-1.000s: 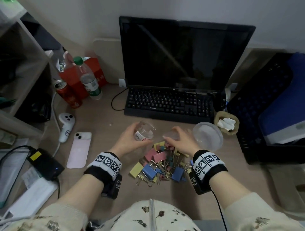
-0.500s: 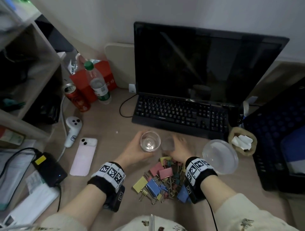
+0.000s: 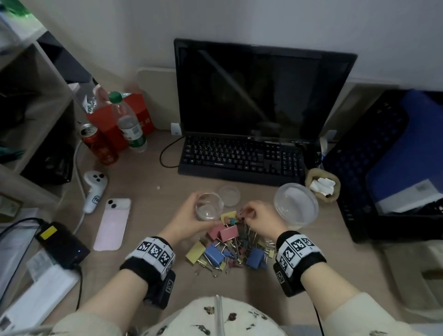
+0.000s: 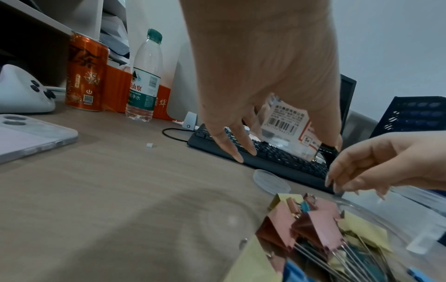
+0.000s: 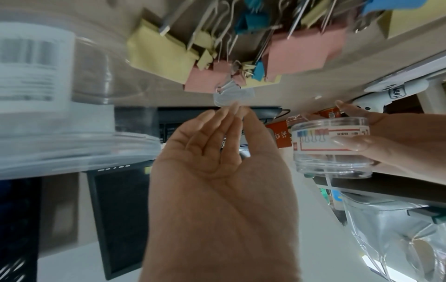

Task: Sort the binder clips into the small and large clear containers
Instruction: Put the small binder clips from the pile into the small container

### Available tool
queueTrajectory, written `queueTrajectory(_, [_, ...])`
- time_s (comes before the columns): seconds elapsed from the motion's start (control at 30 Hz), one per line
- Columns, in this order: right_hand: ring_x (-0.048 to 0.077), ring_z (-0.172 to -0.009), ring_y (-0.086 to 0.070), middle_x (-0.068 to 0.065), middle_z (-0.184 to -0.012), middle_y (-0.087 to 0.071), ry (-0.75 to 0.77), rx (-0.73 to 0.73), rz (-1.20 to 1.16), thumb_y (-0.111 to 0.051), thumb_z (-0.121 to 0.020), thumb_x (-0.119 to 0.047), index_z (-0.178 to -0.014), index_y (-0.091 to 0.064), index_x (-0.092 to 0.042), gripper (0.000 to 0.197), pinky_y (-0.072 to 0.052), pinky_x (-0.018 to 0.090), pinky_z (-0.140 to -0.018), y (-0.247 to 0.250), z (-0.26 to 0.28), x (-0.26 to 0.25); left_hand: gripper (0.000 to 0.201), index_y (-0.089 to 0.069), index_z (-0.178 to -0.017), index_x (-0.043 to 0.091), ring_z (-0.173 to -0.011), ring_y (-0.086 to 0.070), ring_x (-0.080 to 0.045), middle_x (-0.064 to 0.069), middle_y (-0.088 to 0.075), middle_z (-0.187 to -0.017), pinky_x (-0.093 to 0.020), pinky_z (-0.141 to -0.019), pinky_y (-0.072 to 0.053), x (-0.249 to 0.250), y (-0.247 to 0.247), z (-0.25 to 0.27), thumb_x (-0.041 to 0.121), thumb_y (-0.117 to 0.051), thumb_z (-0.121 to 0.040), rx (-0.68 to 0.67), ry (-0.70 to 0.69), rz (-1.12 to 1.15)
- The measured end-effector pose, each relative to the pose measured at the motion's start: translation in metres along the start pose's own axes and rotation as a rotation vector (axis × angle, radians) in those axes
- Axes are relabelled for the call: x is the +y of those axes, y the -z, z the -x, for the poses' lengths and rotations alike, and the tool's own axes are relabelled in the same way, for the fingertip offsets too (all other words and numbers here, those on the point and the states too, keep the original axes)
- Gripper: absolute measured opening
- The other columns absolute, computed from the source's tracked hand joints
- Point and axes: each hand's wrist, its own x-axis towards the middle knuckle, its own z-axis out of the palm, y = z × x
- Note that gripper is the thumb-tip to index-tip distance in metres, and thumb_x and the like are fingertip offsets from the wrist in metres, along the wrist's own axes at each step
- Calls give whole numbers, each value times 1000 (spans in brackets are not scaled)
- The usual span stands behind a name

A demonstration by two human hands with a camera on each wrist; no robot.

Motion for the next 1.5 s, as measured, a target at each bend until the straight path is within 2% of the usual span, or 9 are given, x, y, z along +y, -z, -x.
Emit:
queueTrajectory(0.07, [10, -88, -59, -7, -103, -65, -2, -55, -45, -62, -87, -17, -106, -67, -26, 21, -47, 25, -75, -3, 17, 2, 104, -39, -140, 19, -118, -51, -6, 11, -51, -129, -27, -104, -41, 0, -4, 7, 51, -85, -52, -6, 1, -6])
queueTrajectory(0.13, [10, -92, -59, -10, -102, -63, 16, -160, -18, -66, -85, -20, -110, -66, -25, 25, -48, 26, -78, -10, 30, 2, 104, -39, -139, 19, -117, -52, -6, 10, -51, -128, -26, -102, -42, -2, -8, 12, 54, -84, -51, -7, 0, -8])
queueTrajectory(0.27, [18, -114, -51, -1, -124, -53, 67, -314, 179, -73, -78, -34, -124, -57, -24, 49, -47, 36, -94, -38, 47, 7, 89, -42, -135, 18, -116, -52, -9, 6, -52, -127, -23, -99, -43, -8, -16, 21, 34, -90, -62, -7, 5, -7])
queueTrajectory(0.37, [23, -128, -39, 2, -138, -41, 75, -262, 271, -73, -76, -30, -133, -45, -21, 64, -43, 41, -102, -59, 56, 7, 84, -43, -132, 23, -114, -51, -5, 9, -51, -124, -24, -100, -42, -10, -21, 29, 34, -89, -63, -24, 2, -7])
queueTrajectory(0.5, [23, -126, -43, 0, -138, -41, 31, -75, 299, -73, -77, -29, -139, -36, -21, 72, -42, 38, -100, -73, 60, 6, 81, -42, -127, 29, -115, -51, -6, 8, -50, -124, -28, -105, -42, -17, -23, 34, 36, -91, -62, -28, -3, -2])
queueTrajectory(0.8, [25, -115, -51, 0, -130, -46, 20, -81, 163, -69, -80, -15, -130, -48, -19, 55, -46, 37, -93, -72, 54, 12, 84, -42, -130, 28, -117, -50, -7, 8, -50, -127, -33, -107, -43, -19, -19, 36, 42, -89, -62, -62, 7, -40])
queueTrajectory(1.03, [22, -114, -51, 0, -126, -49, 57, -120, 147, -71, -82, -15, -127, -54, -18, 48, -45, 36, -95, -69, 51, 19, 80, -42, -126, 36, -114, -51, -3, 19, -49, -122, -38, -105, -45, -21, -13, 36, 45, -88, -61, -72, 1, -57])
queueTrajectory(1.33, [15, -108, -51, -5, -115, -55, 101, -71, 90, -73, -82, -27, -117, -60, -21, 37, -42, 27, -88, -63, 52, 22, 88, -42, -127, 37, -115, -53, -8, 21, -47, -123, -42, -105, -46, -26, -12, 34, 58, -85, -54, -80, 16, -52])
queueTrajectory(1.5, [9, -96, -50, -11, -102, -50, 128, -30, 4, -71, -83, -17, -107, -62, -19, 26, -40, 19, -84, -58, 51, 18, 84, -40, -126, 38, -115, -54, -8, 18, -48, -124, -41, -104, -47, -25, -13, 33, 51, -87, -57, -86, 20, -47])
